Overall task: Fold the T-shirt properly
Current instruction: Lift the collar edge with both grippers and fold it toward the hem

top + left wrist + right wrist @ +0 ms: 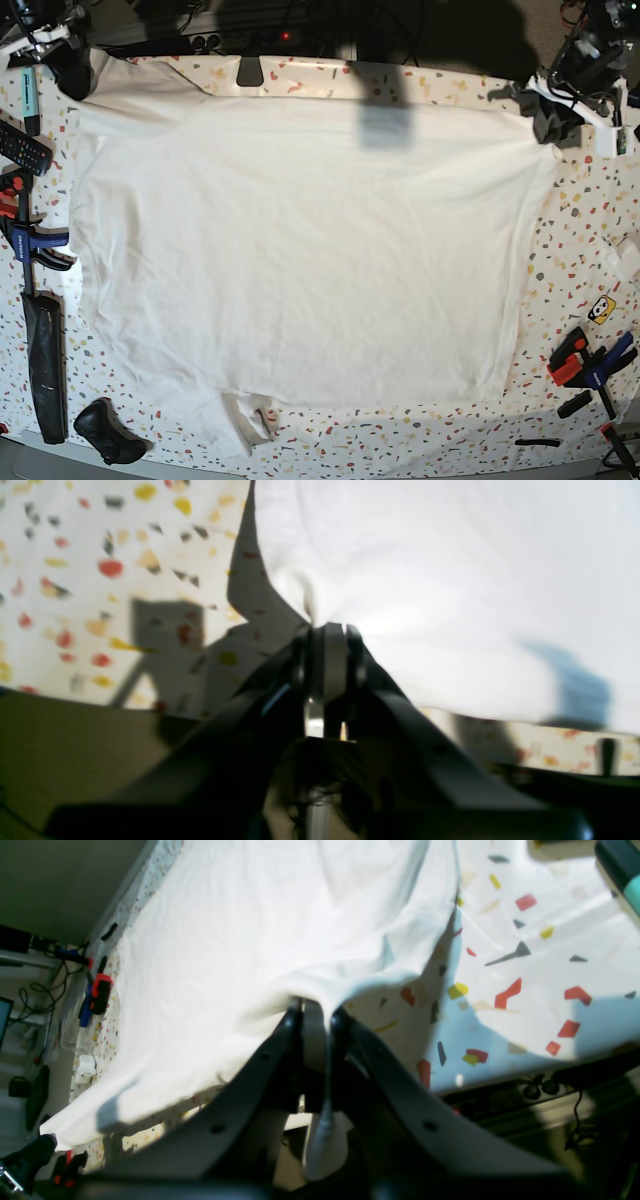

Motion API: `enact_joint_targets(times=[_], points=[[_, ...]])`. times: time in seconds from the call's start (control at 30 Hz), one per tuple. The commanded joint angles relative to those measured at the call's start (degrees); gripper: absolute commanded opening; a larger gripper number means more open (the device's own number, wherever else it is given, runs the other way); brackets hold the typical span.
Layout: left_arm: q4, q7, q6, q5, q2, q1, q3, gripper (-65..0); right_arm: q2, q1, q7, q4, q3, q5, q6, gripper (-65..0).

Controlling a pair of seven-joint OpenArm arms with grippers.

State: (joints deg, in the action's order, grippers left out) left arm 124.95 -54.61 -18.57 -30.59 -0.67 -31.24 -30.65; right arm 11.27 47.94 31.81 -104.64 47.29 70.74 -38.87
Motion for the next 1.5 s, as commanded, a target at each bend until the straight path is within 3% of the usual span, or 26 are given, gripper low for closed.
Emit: enact_joint_targets(times=[0.0, 0.2, 0.57, 1.0, 1.37, 1.47], points=[[1.0, 1.0, 0.0, 0.5, -0.5, -0.3, -0.2, -65.0, 0.6, 0.7, -0.8, -0.9, 0.7, 1.7, -1.1, -65.0], [1.0, 2.8, 0.0, 0.5, -0.5, 0.1, -0.2, -65.0, 1.2, 0.0, -1.4, -0.9, 0.7, 1.1, -1.1, -65.0], [1.0, 5.2, 0.0, 0.6, -0.4, 1.8, -0.2, -65.0, 3.0, -9.1, -0.9, -0.9, 0.7, -9.3, -1.1, -65.0], [-7.6, 6.6, -0.1, 2.1, -0.5, 10.1, -0.1, -65.0, 3.0, -25.0, 11.0, -0.9, 0.7, -12.4, -1.1, -65.0], [-14.6, 6.8, -1.2, 2.4, -0.5, 18.1, 0.0, -65.0, 3.0, -28.4, 6.8, -0.9, -7.3, -26.1, -1.1, -65.0], [-18.8, 6.9, -1.2, 4.8, -0.5, 21.0, 0.0, -65.0, 3.0, -31.1, 6.1, -0.8, -11.0, -31.3, 2.3, -65.0]])
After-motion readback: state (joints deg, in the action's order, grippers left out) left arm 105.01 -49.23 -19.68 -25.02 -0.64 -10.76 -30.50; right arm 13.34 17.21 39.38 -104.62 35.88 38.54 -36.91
